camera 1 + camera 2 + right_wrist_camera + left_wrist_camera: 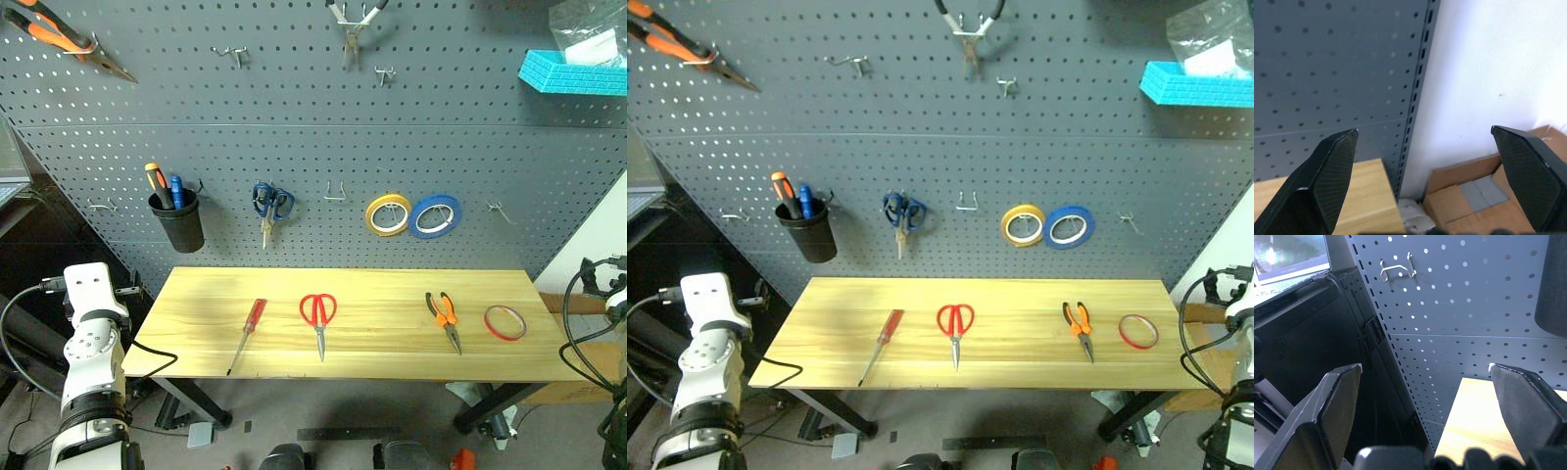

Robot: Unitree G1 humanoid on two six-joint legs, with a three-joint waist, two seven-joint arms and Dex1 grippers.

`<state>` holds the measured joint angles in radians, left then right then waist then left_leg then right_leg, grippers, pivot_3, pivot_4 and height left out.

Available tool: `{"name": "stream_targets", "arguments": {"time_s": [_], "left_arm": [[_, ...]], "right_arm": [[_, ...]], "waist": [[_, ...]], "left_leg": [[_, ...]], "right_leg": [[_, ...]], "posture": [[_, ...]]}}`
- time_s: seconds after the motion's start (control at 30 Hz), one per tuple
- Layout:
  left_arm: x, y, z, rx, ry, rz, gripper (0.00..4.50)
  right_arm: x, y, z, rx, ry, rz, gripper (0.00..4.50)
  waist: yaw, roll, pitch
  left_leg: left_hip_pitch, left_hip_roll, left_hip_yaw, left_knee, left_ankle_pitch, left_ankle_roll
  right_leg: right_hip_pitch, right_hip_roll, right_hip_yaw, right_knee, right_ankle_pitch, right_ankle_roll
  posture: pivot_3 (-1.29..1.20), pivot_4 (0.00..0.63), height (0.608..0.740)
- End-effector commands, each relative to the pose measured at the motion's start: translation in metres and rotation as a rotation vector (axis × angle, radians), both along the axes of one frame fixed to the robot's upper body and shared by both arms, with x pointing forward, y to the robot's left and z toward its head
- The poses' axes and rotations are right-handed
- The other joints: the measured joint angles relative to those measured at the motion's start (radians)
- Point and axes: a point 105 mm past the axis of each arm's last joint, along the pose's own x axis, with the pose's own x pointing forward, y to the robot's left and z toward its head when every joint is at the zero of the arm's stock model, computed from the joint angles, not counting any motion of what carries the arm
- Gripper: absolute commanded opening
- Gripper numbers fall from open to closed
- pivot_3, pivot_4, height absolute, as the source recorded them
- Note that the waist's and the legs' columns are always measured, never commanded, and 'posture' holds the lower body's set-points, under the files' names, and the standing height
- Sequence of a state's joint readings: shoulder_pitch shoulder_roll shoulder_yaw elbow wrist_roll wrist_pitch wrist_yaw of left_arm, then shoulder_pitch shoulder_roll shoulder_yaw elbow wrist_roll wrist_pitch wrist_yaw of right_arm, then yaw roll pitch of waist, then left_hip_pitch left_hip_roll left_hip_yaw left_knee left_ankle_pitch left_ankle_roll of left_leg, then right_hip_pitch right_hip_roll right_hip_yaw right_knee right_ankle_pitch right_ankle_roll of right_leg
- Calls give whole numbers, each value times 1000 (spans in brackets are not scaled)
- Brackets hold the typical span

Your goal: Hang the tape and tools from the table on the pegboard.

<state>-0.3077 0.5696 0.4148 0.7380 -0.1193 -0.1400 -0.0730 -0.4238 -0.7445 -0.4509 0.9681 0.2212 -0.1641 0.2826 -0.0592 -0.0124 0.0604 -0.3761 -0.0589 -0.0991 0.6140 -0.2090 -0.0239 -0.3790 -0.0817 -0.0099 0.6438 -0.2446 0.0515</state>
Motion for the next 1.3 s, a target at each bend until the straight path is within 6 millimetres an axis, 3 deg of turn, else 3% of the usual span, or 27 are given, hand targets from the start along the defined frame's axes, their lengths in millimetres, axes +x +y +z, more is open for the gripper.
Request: {"name": "stream_targets", "arguments": {"time_s": [0.03, 0.3, 0.47, 0.5, 0.63, 0.73, 0.8, 0.87, 0.97, 1.07, 1.17, 1.3], "left_arm": [[-1, 9, 24, 39, -80, 41, 4479], [-6, 11, 22, 51, -71, 61, 4479], [1, -26, 10, -30, -54, -66, 4479], [4, -37, 7, -43, -35, -102, 4479], [22, -112, 6, -89, 27, -358, 4479], [28, -138, 8, -110, 64, -425, 4479], [33, -185, 16, -178, 55, -620, 4479], [34, -217, 22, -177, 71, -752, 4479], [30, -246, 27, -110, 112, -922, 4479], [13, -295, 39, -77, 144, -1243, 4479], [-4, -321, 46, 0, 156, -1454, 4479], [-11, -344, 52, 96, 154, -1599, 4479]], "right_arm": [[5, -4, 21, -31, -63, 1, 4500], [12, 7, 19, -50, -41, 60, 4500], [23, 41, -4, -18, 44, 214, 4500], [25, 48, -9, 13, 55, 236, 4500], [27, 83, -26, 129, 121, 345, 4500], [23, 92, -32, 145, 182, 349, 4500], [21, 95, -46, 147, 298, 340, 4500], [20, 99, -52, 152, 354, 354, 4500], [22, 101, -54, 146, 394, 349, 4500], [26, 100, -62, 181, 459, 331, 4500], [31, 104, -65, 180, 498, 343, 4500], [41, 103, -69, 177, 527, 334, 4500]], "waist": [[0, 0, 0], [0, 0, 0], [0, -2, 1], [0, -2, 1], [4, -5, 12], [4, -3, 22], [1, -3, 41], [1, -3, 56], [-2, -3, 87], [-19, -4, 118], [-27, -6, 148], [-28, -7, 179]], "left_leg": [[0, 0, 0, 0, 0, 0], [1, 0, 0, 0, 0, 0], [1, 0, -1, 0, 0, 0], [1, 0, -2, 0, 0, 0], [3, 0, -6, 0, 0, 0], [2, -1, -6, 1, 0, 0], [2, 0, -6, 1, 0, 0], [2, 0, -6, 1, 0, 0], [1, 0, -2, 1, 0, 0], [-6, 1, 3, 1, 0, 0], [-11, 1, 5, 1, 0, 1], [-14, 1, 5, 1, -1, 3]], "right_leg": [[0, 0, 0, 0, 0, 0], [1, 0, 1, 0, 0, 0], [1, -1, 1, 0, 0, 0], [1, -1, 1, 0, 0, 0], [5, -1, 0, 0, 0, 0], [4, -1, 0, 0, -1, -1], [4, -1, 0, 0, -1, -1], [3, -1, -1, 0, -2, -3], [2, -1, 0, 0, -2, -3], [-6, 0, 2, 1, 0, -1], [-10, 0, 2, 1, 1, -2], [-13, 0, 2, 1, 3, -5]], "posture": [[-80, 0, 740], [-74, 0, 740], [-83, 23, 740], [-87, 28, 740], [-110, 71, 740], [-132, 104, 740], [-148, 128, 740], [-164, 157, 740], [-181, 198, 740], [-187, 233, 740], [-182, 260, 740], [-164, 294, 740]]}}
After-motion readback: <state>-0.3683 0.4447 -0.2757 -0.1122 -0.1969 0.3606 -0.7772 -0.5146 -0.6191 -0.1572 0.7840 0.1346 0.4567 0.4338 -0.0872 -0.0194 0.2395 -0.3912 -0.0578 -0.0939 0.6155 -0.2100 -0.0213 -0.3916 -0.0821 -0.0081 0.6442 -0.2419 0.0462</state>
